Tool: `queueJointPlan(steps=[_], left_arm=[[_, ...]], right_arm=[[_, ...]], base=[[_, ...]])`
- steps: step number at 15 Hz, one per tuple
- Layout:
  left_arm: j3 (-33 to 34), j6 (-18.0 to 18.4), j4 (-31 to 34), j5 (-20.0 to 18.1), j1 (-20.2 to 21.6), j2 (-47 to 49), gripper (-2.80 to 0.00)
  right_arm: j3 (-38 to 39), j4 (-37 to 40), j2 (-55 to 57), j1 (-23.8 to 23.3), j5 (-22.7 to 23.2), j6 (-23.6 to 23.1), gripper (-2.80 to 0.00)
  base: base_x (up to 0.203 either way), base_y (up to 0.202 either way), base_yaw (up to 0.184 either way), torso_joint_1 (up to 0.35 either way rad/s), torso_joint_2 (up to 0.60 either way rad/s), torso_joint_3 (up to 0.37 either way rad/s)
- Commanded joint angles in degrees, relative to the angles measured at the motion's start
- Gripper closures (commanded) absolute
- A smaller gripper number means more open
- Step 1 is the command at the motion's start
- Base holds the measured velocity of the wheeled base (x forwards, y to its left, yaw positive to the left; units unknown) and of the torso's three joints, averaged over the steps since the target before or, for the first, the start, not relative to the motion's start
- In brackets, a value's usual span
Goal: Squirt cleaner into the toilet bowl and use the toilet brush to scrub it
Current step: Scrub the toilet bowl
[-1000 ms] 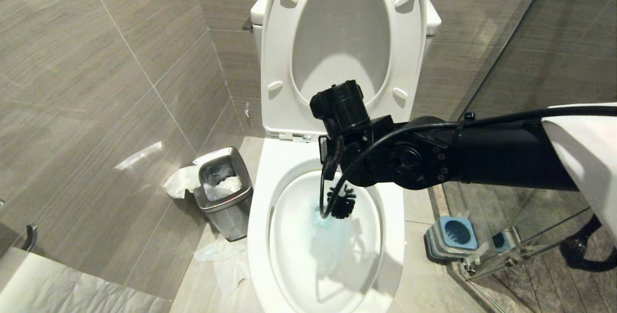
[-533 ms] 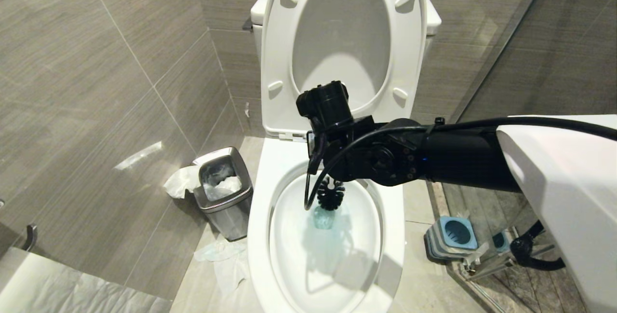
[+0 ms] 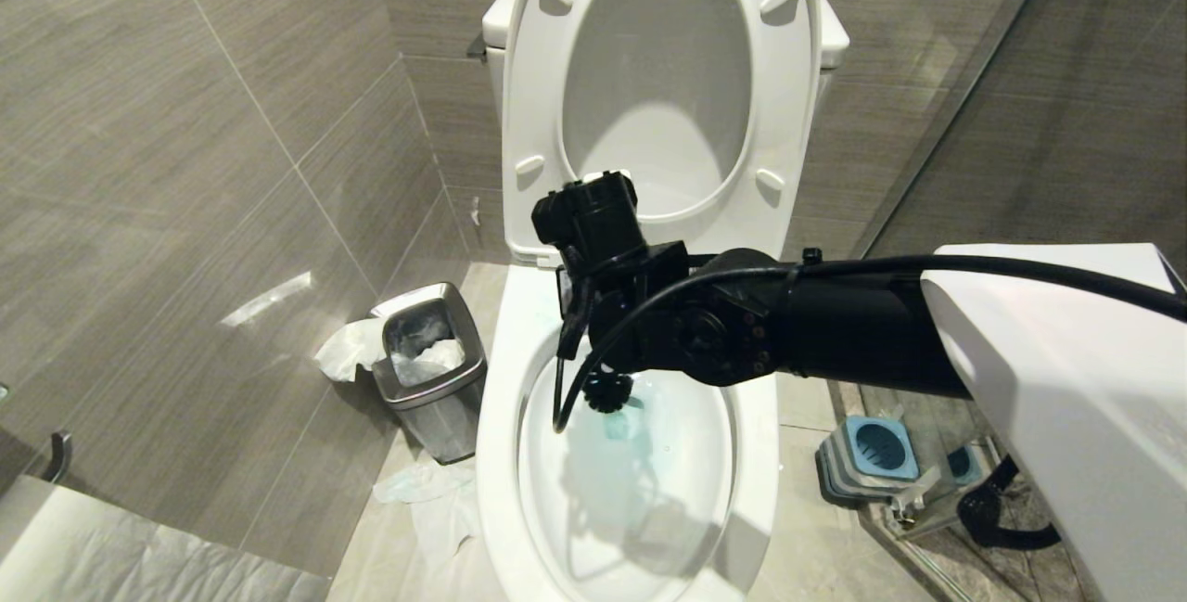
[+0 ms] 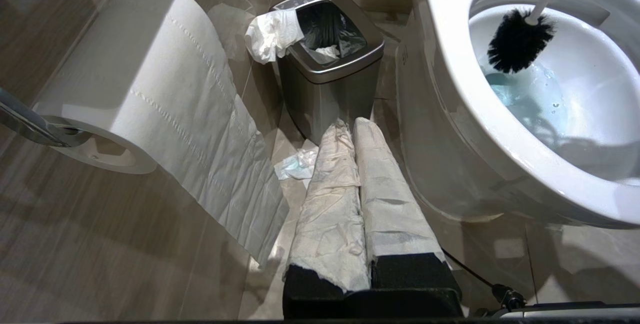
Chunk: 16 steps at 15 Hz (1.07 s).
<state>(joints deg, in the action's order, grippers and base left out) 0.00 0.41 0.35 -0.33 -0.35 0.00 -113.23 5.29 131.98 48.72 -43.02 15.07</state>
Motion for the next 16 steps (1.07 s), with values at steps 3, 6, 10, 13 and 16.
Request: queueJointPlan(steps=[3,6,10,13,16], left_arm=[[0.1,0.0,0.0,0.0,0.0,0.0,0.00],[0.1,0.0,0.0,0.0,0.0,0.0,0.00],[0.1,0.0,0.0,0.0,0.0,0.0,0.00],[0.1,0.0,0.0,0.0,0.0,0.0,0.00],[0.1,0.0,0.0,0.0,0.0,0.0,0.00]], right_arm=[[0.8,0.3,0.1,3.5,-0.4,0.1,0.00],[4.1,0.4,-1.7,6.2,-0.4,0.2,0.00],[15.4,0.2,-7.4,8.6,-0.2,1.6,0.00],[25.1,-0.1,-13.7,9.6,0.0,3.2,0.00],[32.3,-0.3,-19.7,9.7,0.0,4.0,0.00]], base=[[0.000,0.000,0.000,0.000,0.00,0.000],[0.000,0.000,0.000,0.000,0.00,0.000],[0.000,0.000,0.000,0.000,0.00,0.000],[0.000,0.000,0.000,0.000,0.00,0.000],[0.000,0.000,0.000,0.000,0.00,0.000]])
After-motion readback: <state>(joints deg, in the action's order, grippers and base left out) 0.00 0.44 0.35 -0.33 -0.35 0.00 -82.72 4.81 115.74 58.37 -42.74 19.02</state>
